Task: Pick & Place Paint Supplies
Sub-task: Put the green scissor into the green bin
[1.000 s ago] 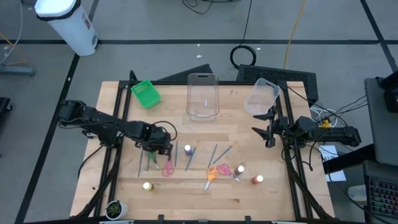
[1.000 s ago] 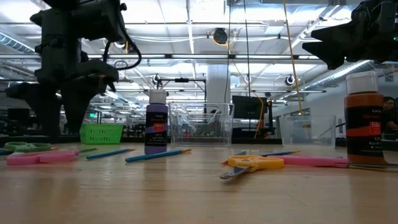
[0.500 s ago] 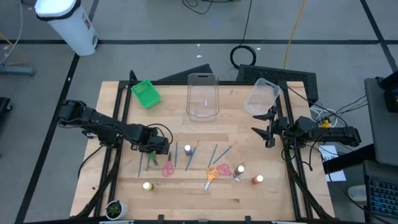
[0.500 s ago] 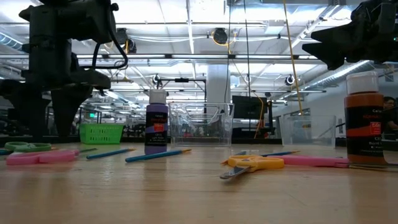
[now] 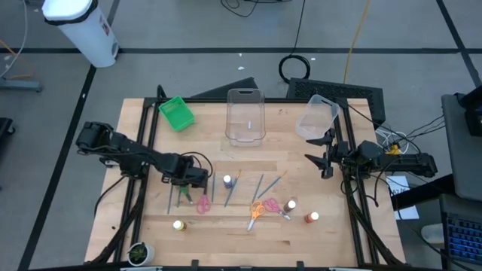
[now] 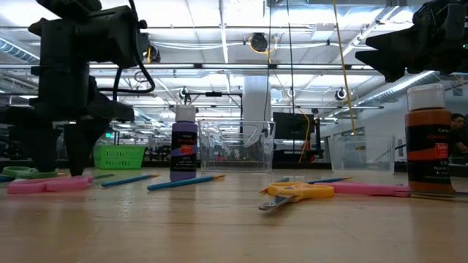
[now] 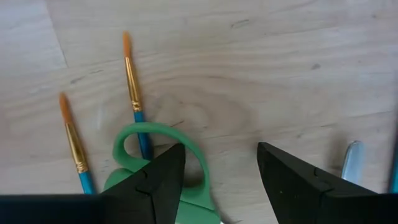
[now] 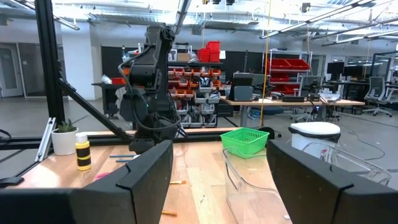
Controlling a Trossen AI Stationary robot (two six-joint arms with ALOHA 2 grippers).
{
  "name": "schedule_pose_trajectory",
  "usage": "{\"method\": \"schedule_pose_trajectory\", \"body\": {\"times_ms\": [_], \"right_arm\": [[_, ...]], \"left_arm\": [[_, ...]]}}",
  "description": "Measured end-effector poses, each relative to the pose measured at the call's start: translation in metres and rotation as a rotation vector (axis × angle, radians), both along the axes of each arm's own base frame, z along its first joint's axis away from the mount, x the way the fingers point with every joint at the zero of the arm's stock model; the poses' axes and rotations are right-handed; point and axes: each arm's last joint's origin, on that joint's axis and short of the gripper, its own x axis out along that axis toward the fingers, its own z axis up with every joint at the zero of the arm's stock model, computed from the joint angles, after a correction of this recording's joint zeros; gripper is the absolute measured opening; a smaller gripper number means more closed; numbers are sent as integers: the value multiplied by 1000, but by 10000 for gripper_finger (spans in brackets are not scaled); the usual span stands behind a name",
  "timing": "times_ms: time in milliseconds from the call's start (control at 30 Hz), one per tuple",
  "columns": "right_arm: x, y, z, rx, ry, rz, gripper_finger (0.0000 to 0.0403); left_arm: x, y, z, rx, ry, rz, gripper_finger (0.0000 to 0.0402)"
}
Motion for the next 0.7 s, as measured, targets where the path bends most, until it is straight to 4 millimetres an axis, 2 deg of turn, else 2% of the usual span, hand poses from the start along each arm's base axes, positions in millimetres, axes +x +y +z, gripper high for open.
{"method": "schedule_pose_trajectory", "body": {"times_ms": [300,500,700], "right_arm": [[0,0,0,0,0,0,251],[0,0,0,0,0,0,251],[0,0,0,0,1,1,251]], "left_arm": [[17,-2,2,56,-189,-171,212],[18,0,1,128,-190,-236,212],[21,0,-10,146,-128,-312,211]]}}
